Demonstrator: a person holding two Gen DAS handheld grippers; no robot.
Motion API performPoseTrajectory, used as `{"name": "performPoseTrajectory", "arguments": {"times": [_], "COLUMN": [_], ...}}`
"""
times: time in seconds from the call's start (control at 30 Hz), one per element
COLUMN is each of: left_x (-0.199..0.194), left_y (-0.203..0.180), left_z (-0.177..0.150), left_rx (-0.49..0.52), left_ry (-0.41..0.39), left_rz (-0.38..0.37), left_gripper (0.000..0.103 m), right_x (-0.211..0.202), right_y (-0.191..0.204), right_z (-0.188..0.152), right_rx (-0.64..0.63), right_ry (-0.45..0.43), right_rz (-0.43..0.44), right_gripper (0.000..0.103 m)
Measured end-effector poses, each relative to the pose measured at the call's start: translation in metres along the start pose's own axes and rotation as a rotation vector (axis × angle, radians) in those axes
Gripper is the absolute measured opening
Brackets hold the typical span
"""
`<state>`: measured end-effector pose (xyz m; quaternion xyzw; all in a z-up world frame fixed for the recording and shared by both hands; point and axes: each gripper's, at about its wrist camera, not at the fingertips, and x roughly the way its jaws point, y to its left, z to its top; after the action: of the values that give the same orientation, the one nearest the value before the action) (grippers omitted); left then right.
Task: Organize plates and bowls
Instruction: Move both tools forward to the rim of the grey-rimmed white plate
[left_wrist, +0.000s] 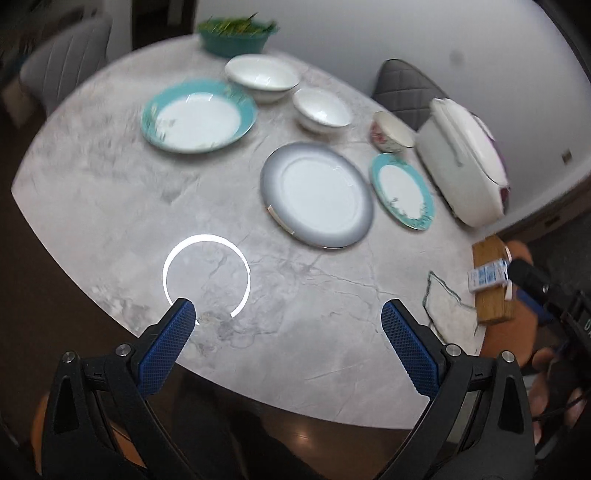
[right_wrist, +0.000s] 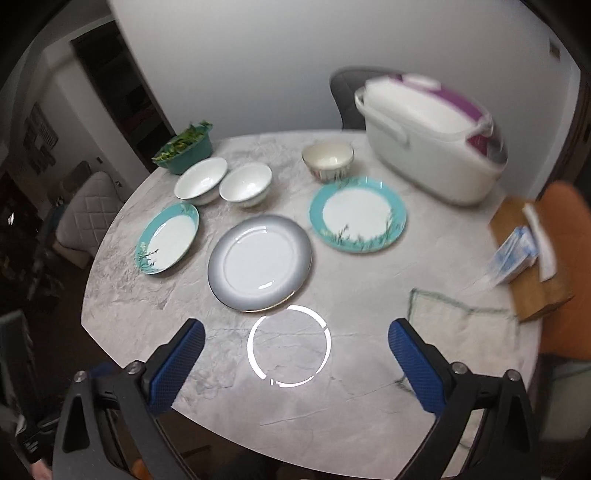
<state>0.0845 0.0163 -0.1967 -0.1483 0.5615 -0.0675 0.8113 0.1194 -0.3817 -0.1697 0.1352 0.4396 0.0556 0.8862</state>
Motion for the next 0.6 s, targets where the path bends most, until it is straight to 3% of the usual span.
{"name": "performPoseTrajectory", "arguments": {"times": [0.1,0.2,0.3,0.43,0.53,0.6], "left_x": [0.039,0.075,0.115,0.155,0.186,0.199], "left_y": [0.014,0.026,0.04,0.044,0.048,0.044], "left_z": [0.025,0.055,0.09,0.131,0.158,0.168], "left_rx": [0.115,0.191,0.211,0.241,0.24,0.234], "left_ry": [0.006,0.043,0.117,0.182,0.215,0.226], "left_rz": [-0.003,-0.102,-0.174,-0.162,-0.174,-0.176], "left_gripper": [0.102,0.102,0.102,0.101,0.091,0.088], "right_x": [0.036,0.066,0.096,0.141,0.174,0.189], "right_y": [-0.02,-0.029,-0.026,-0.022,-0.028,-0.036], "right_z": [0.005,0.008,0.017,0.021,0.021,0.025], "right_rx": [0.144,0.25,0.258,0.241,0.24,0.247], "right_ry": [0.065,0.087,0.064,0.087,0.148,0.151], "right_rz": [0.071,0.109,0.119,0.19,0.216,0.274], "right_gripper": [0.094,0.094,0.093,0.076,0.062,0.059]}}
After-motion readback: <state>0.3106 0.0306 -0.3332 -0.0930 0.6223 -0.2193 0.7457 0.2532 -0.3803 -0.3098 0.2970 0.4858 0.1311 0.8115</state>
